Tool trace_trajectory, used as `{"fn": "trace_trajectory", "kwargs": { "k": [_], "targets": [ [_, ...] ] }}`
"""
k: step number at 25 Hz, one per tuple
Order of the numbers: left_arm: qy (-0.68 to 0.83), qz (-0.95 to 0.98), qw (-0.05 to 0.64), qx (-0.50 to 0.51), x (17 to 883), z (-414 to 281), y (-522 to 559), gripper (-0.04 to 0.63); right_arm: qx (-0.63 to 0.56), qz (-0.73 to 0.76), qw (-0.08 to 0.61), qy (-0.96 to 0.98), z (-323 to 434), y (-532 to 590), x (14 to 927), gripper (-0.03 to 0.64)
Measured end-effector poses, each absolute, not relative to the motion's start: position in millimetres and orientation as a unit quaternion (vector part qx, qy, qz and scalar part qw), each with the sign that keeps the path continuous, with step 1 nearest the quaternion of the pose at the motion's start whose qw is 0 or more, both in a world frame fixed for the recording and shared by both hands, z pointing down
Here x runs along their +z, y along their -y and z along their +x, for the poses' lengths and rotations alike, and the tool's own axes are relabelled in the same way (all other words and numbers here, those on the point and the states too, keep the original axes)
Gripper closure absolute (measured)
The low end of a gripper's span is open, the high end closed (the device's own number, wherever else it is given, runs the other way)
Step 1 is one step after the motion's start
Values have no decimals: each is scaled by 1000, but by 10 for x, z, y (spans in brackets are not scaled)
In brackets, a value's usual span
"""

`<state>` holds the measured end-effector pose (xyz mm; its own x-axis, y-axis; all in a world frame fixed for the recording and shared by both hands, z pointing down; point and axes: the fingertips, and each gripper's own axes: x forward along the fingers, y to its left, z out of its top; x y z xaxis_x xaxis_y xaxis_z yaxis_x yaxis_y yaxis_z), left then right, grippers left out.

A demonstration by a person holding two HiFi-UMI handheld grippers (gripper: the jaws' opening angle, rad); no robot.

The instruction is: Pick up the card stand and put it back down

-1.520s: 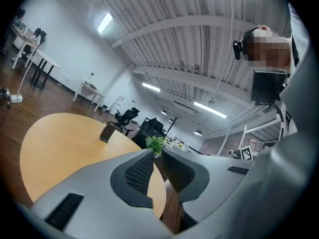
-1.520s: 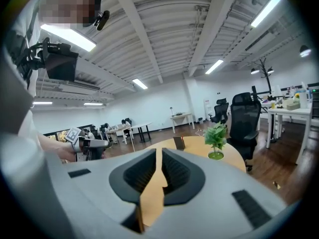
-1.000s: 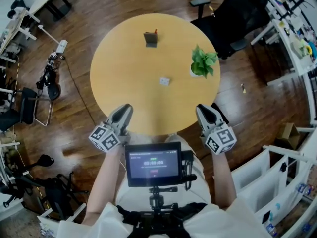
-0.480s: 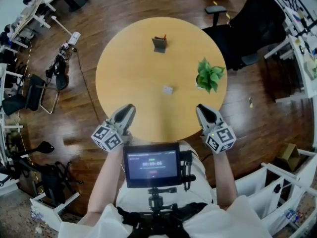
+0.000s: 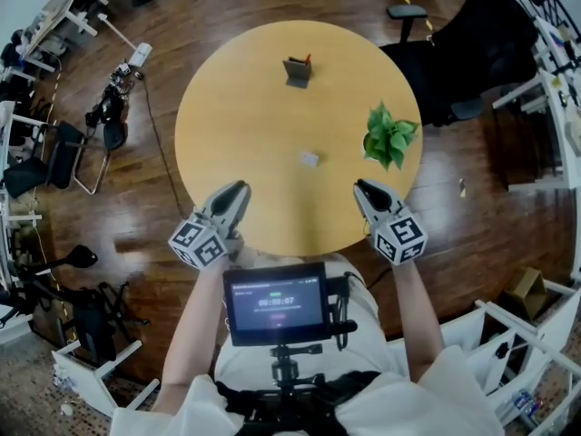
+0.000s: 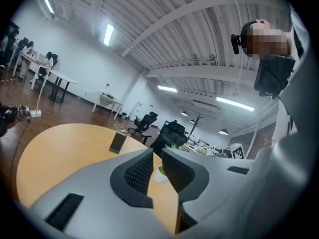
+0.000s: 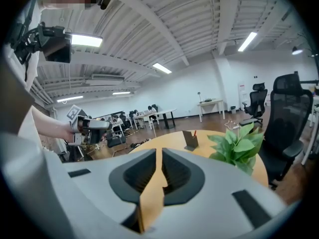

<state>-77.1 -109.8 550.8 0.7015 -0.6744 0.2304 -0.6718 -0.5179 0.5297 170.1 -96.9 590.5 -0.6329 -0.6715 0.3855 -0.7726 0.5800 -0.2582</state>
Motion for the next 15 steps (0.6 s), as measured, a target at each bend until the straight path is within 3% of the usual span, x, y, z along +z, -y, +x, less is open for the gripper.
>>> {"fn": "trace_trajectory", "kwargs": {
  "k": [15],
  "targets": [
    [357, 890, 280, 42, 5574, -933, 1282, 543, 204, 409, 182, 871, 1490, 1207, 6331, 545]
  ]
}}
